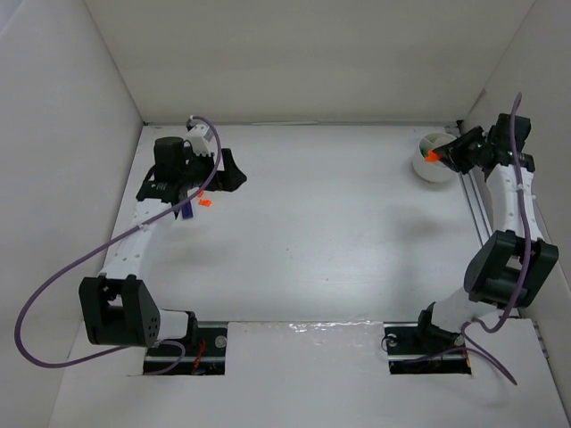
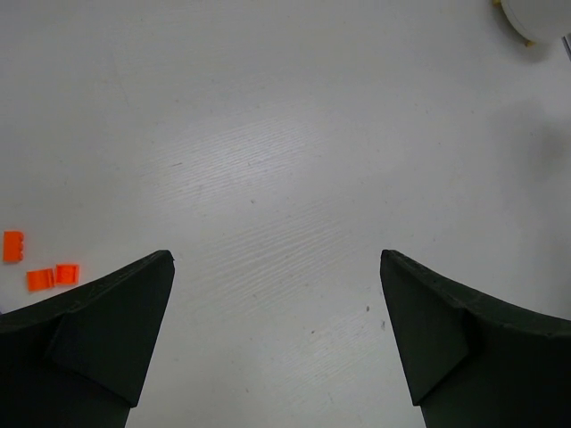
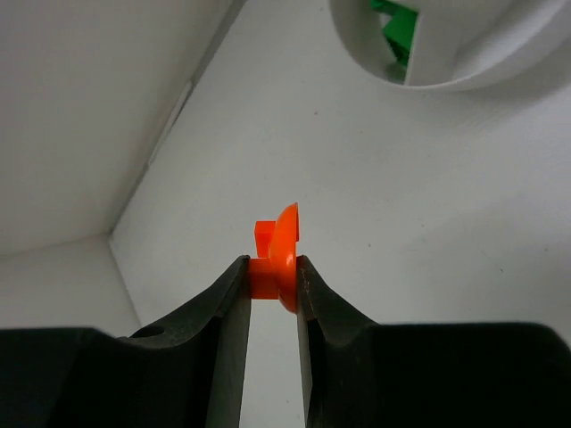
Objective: Sort the legos into containers by color
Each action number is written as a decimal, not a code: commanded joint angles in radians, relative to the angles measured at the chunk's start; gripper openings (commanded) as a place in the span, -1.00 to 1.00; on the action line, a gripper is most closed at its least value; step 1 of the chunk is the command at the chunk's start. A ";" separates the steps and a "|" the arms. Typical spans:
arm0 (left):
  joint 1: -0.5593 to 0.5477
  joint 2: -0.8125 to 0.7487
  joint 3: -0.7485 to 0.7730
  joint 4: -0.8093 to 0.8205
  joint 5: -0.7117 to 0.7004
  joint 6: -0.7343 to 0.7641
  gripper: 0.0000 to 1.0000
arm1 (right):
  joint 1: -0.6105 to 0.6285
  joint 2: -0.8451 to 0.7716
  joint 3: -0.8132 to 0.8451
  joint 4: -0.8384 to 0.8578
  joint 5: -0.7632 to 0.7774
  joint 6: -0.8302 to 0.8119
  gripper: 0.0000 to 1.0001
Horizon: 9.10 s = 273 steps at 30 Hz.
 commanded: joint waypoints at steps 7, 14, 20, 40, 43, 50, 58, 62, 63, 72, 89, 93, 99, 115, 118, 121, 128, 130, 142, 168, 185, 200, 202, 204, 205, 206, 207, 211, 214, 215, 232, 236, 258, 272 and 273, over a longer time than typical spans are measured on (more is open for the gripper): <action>-0.004 0.040 0.064 0.038 -0.007 -0.032 1.00 | 0.004 0.041 0.090 -0.013 0.455 0.385 -1.00; -0.004 0.050 0.064 0.038 0.003 -0.032 1.00 | 0.004 0.124 0.153 -0.024 0.460 0.468 -1.00; -0.004 0.070 0.064 0.038 0.003 -0.032 1.00 | 0.004 0.199 0.206 -0.024 0.460 0.497 -1.00; -0.004 0.122 0.101 0.025 0.030 -0.023 1.00 | 0.004 0.311 0.225 -0.035 0.431 0.541 -1.00; -0.004 0.122 0.132 -0.001 0.030 -0.002 1.00 | 0.004 0.321 0.225 -0.035 0.431 0.541 -1.00; -0.004 0.131 0.152 -0.041 -0.020 0.023 1.00 | 0.004 0.348 0.225 -0.025 0.431 0.541 -0.65; -0.004 0.131 0.142 -0.041 -0.020 0.035 1.00 | 0.004 0.348 0.225 0.004 0.399 0.520 -0.24; -0.004 0.122 0.133 -0.041 0.000 0.046 1.00 | 0.024 0.312 0.225 0.004 0.399 0.491 -0.21; -0.004 0.122 0.133 -0.041 0.000 0.046 1.00 | 0.024 0.311 0.225 0.013 0.408 0.491 -0.21; 0.068 0.080 0.104 -0.032 0.078 0.067 1.00 | 0.209 0.131 0.256 0.109 0.423 0.168 -0.33; 0.180 0.172 0.041 -0.384 0.075 0.855 0.67 | 0.694 -0.025 0.062 0.322 0.284 -0.641 0.12; 0.224 0.330 0.151 -0.494 0.084 1.012 0.30 | 0.708 0.095 0.220 0.103 0.254 -0.606 0.43; 0.258 0.500 0.334 -0.525 0.084 1.040 0.02 | 0.634 0.195 0.321 -0.033 0.003 -0.519 0.40; 0.257 0.626 0.454 -0.588 0.127 1.303 -0.14 | 0.657 0.333 0.415 -0.068 -0.051 -0.450 0.37; 0.257 0.651 0.490 -0.652 0.138 1.467 -0.16 | 0.648 0.344 0.424 -0.068 -0.060 -0.426 0.37; 0.257 0.706 0.549 -0.772 0.148 1.590 -0.16 | 0.648 0.353 0.433 -0.068 -0.060 -0.408 0.37; 0.214 0.763 0.639 -0.845 0.106 1.722 -0.17 | 0.639 0.386 0.463 -0.059 -0.069 -0.377 0.37; 0.200 0.772 0.639 -0.844 0.092 1.735 -0.22 | 0.639 0.396 0.473 -0.059 -0.080 -0.377 0.37; 0.146 0.811 0.629 -0.835 0.030 1.808 -0.25 | 0.630 0.427 0.516 -0.068 -0.080 -0.357 0.37; 0.128 0.849 0.592 -0.788 -0.046 1.831 -0.39 | 0.591 0.474 0.556 -0.108 -0.100 -0.339 0.37; 0.099 0.748 0.414 -0.614 -0.073 1.762 -0.73 | 0.571 0.494 0.495 -0.070 -0.319 -0.186 0.39; 0.120 0.541 0.520 -0.830 0.858 1.429 -0.85 | 0.533 0.390 0.252 0.386 -0.752 0.297 0.39; 0.120 0.527 0.508 -0.953 1.010 1.527 -0.85 | 0.547 0.380 0.262 0.386 -0.761 0.307 0.39; 0.120 0.487 0.465 -0.953 1.078 1.506 -0.85 | 0.582 0.380 0.262 0.398 -0.773 0.336 0.39; 0.120 0.475 0.454 -0.953 1.101 1.506 -0.85 | 0.591 0.380 0.262 0.418 -0.786 0.348 0.39; 0.120 0.464 0.454 -0.953 1.116 1.506 -0.85 | 0.612 0.371 0.262 0.430 -0.786 0.365 0.39; 0.120 0.453 0.454 -0.953 1.130 1.515 -0.85 | 0.623 0.371 0.262 0.444 -0.786 0.383 0.39; 0.102 0.392 0.445 -0.953 1.159 1.515 -0.85 | 0.683 0.371 0.239 0.499 -0.786 0.477 0.39; 0.102 0.372 0.463 -0.953 1.159 1.488 -0.85 | 0.735 0.371 0.239 0.539 -0.786 0.515 0.39; 0.102 0.372 0.480 -0.953 1.159 1.460 -0.85 | 0.749 0.380 0.239 0.554 -0.786 0.531 0.39; -0.022 0.341 0.684 -0.386 1.030 0.514 -1.00 | 0.838 0.413 0.373 0.582 -0.764 0.543 0.37; -0.065 0.332 0.684 -0.332 1.040 0.457 -1.00 | 0.838 0.451 0.439 0.594 -0.764 0.564 0.37; -0.087 0.314 0.656 -0.400 1.069 0.613 -1.00 | 0.818 0.479 0.202 1.547 -0.770 1.345 0.25; -0.087 0.323 0.656 -0.482 1.087 0.716 -1.00 | 0.866 0.460 0.171 1.581 -0.750 1.384 0.10; -0.087 0.323 0.656 -0.482 1.087 0.725 -1.00 | 0.866 0.460 0.171 1.581 -0.750 1.384 0.08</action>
